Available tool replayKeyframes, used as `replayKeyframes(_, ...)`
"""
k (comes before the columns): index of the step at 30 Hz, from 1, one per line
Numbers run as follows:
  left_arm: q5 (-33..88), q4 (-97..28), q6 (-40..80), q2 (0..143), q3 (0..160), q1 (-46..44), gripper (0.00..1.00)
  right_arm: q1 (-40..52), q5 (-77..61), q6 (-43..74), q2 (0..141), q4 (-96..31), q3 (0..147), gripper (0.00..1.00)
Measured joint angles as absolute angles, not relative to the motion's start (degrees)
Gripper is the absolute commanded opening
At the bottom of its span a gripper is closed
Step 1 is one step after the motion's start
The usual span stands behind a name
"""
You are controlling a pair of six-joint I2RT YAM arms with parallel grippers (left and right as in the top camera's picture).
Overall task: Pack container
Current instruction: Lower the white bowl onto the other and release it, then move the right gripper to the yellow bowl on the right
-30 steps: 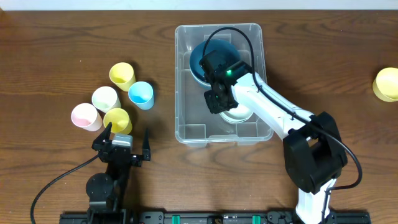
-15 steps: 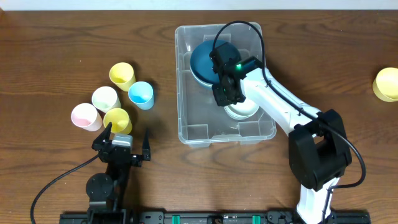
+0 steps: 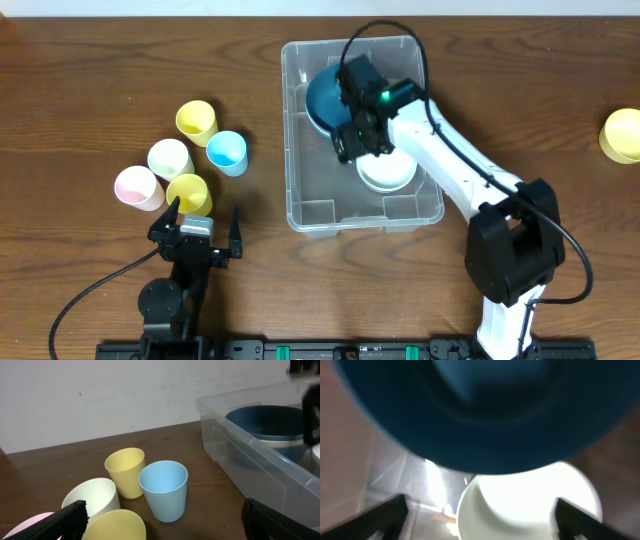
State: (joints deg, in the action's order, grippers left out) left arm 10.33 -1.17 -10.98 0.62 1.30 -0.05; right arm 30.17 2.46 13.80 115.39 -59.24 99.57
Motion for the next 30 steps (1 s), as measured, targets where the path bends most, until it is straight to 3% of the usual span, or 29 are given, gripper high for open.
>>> replayKeyframes(7,10.3,-1.2,-11.0,0.6,1.3,-0.1,0.98,23.7,5.5,20.4,115.7,-76.0,121.2,0.99)
replayKeyframes(12,10.3,-1.2,-11.0,0.6,1.3,-0.1,0.98,9.7,6.7,23.7,115.5,-82.0,133.0,0.99)
replayKeyframes(16,10.3,-1.2,-11.0,0.6,1.3,-0.1,0.98,-2.8,7.6,24.0,115.5,-83.9,133.1,0.98)
replayKeyframes(18,10.3,-1.2,-11.0,0.6,1.3,-0.1,0.98,-8.0,8.0,22.9,115.5,-83.2,131.9,0.89)
replayKeyframes(22,10.3,-1.2,-11.0,0.6,1.3,-0.1,0.98,-15.7,8.2,20.8,115.5,-78.8,128.1,0.97)
replayKeyframes(30,10.3,-1.2,-11.0,0.6,1.3,-0.1,0.98,-27.5,5.5,15.6,116.1,-71.0,119.9,0.98)
